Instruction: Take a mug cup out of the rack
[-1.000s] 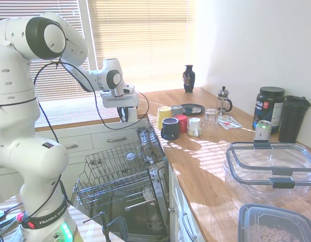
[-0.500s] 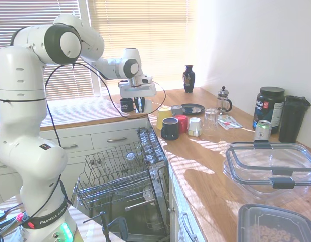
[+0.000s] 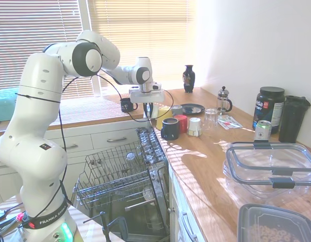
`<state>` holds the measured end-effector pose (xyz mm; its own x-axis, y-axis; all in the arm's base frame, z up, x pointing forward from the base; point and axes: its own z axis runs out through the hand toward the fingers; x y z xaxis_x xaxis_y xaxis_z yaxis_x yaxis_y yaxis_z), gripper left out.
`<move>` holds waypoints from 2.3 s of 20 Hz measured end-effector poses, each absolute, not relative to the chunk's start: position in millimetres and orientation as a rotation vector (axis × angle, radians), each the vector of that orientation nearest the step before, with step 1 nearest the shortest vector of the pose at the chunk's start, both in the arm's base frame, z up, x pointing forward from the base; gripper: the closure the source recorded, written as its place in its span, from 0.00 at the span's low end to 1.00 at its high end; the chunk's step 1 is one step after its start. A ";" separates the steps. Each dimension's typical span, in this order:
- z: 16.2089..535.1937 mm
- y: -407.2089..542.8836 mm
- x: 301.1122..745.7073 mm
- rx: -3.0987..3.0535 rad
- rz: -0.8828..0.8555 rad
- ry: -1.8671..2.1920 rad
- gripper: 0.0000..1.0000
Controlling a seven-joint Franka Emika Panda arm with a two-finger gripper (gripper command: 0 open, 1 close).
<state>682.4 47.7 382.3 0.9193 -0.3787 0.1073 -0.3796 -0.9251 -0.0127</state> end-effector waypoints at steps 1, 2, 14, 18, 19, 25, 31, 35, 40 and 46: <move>380.9 46.6 683.7 3.070 0.164 -0.611 1.00; 378.5 45.6 685.8 3.069 0.157 -0.614 1.00; 350.3 14.0 703.7 3.058 0.082 -0.663 0.00; 352.0 10.0 703.0 3.044 0.032 -0.683 0.00; 352.1 10.9 702.9 3.041 0.024 -0.696 0.00; 351.4 19.2 703.8 3.032 0.034 -0.745 0.00; 351.0 26.7 704.2 3.029 0.042 -0.766 0.00; 354.2 30.3 704.7 3.025 0.058 -0.793 0.00; 386.6 34.5 694.0 3.019 0.115 -0.821 0.00; 402.2 38.4 644.1 3.019 0.129 -0.818 0.00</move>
